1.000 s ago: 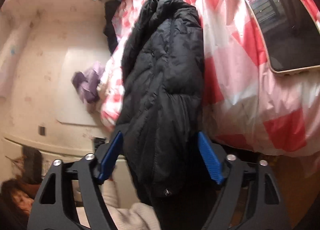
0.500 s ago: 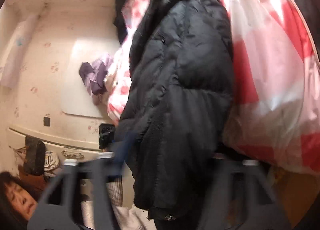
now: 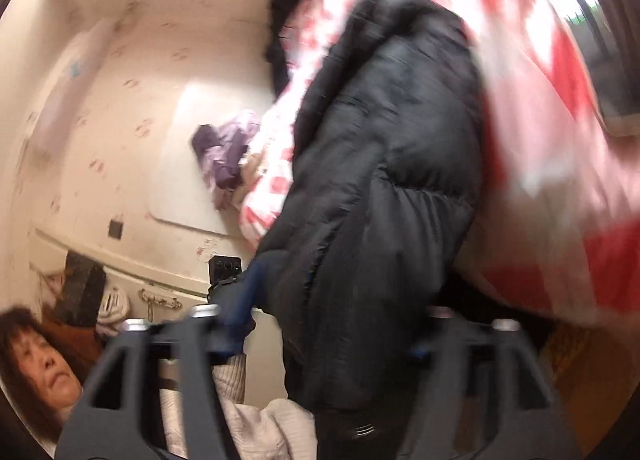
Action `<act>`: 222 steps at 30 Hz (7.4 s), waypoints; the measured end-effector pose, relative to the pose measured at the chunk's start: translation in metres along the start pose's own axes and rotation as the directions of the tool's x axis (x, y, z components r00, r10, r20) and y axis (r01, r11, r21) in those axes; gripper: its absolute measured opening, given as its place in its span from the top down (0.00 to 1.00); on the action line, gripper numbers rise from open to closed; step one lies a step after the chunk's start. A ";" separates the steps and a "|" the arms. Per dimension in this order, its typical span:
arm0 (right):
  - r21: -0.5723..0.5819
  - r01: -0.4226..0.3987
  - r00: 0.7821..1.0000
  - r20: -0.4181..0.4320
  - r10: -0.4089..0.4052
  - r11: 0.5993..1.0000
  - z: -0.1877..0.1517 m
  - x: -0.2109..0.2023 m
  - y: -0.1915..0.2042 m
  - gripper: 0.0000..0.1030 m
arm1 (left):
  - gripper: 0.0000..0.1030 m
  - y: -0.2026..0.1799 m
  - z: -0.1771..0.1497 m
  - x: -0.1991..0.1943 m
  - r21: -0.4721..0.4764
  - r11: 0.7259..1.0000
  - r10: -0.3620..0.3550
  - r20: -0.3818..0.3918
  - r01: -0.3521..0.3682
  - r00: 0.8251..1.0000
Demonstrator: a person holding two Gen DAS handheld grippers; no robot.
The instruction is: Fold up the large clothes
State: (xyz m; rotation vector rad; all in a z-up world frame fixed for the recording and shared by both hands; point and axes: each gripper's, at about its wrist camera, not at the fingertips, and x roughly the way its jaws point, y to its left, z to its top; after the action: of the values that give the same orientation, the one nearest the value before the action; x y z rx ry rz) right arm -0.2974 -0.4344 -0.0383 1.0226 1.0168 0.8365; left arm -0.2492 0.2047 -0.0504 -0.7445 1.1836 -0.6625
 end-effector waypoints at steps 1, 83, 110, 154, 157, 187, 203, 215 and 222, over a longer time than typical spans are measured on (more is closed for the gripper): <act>0.032 -0.002 1.000 -0.004 0.002 0.999 -0.002 0.001 -0.009 0.35 | 0.30 0.014 0.000 -0.001 -0.050 0.998 -0.031 0.013 0.032 0.999; -0.303 -0.389 0.881 0.155 0.448 0.870 -0.042 -0.059 0.038 0.88 | 0.84 -0.089 -0.054 -0.048 0.391 0.878 0.202 0.225 -0.278 0.953; -0.351 -0.400 0.800 0.318 0.509 0.847 0.056 -0.051 0.078 0.88 | 0.85 -0.111 0.067 -0.081 0.318 0.947 -0.112 0.452 -0.043 0.885; -0.103 0.240 0.857 0.490 -0.161 0.965 0.300 0.077 0.054 0.12 | 0.22 -0.038 0.324 0.031 -0.231 0.959 0.000 0.579 0.164 0.816; -0.248 0.473 0.822 0.470 -0.322 0.845 0.288 0.112 0.096 0.09 | 0.14 -0.103 0.308 0.038 -0.043 0.979 0.183 0.607 -0.198 0.773; -0.375 0.794 0.588 0.279 -0.759 0.478 0.404 0.333 0.033 0.07 | 0.06 -0.144 0.376 0.244 0.255 0.635 0.603 0.426 -0.729 0.675; -0.319 0.809 0.586 0.359 -0.727 0.494 0.387 0.255 0.032 0.07 | 0.06 -0.142 0.324 0.240 0.270 0.518 0.580 0.587 -0.812 0.565; -0.291 0.774 0.633 0.301 -0.714 0.563 0.364 0.228 -0.017 0.07 | 0.06 -0.149 0.287 0.227 0.270 0.491 0.529 0.663 -0.828 0.530; -0.370 0.759 0.646 0.325 -0.690 0.536 0.311 0.191 -0.006 0.07 | 0.06 -0.165 0.237 0.217 0.360 0.368 0.470 0.723 -0.857 0.506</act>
State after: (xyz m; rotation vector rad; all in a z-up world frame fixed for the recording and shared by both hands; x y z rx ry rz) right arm 0.0572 -0.3481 -0.0396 0.1469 0.9257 0.2591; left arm 0.0221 -0.0261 0.0075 0.3025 0.5364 -0.0860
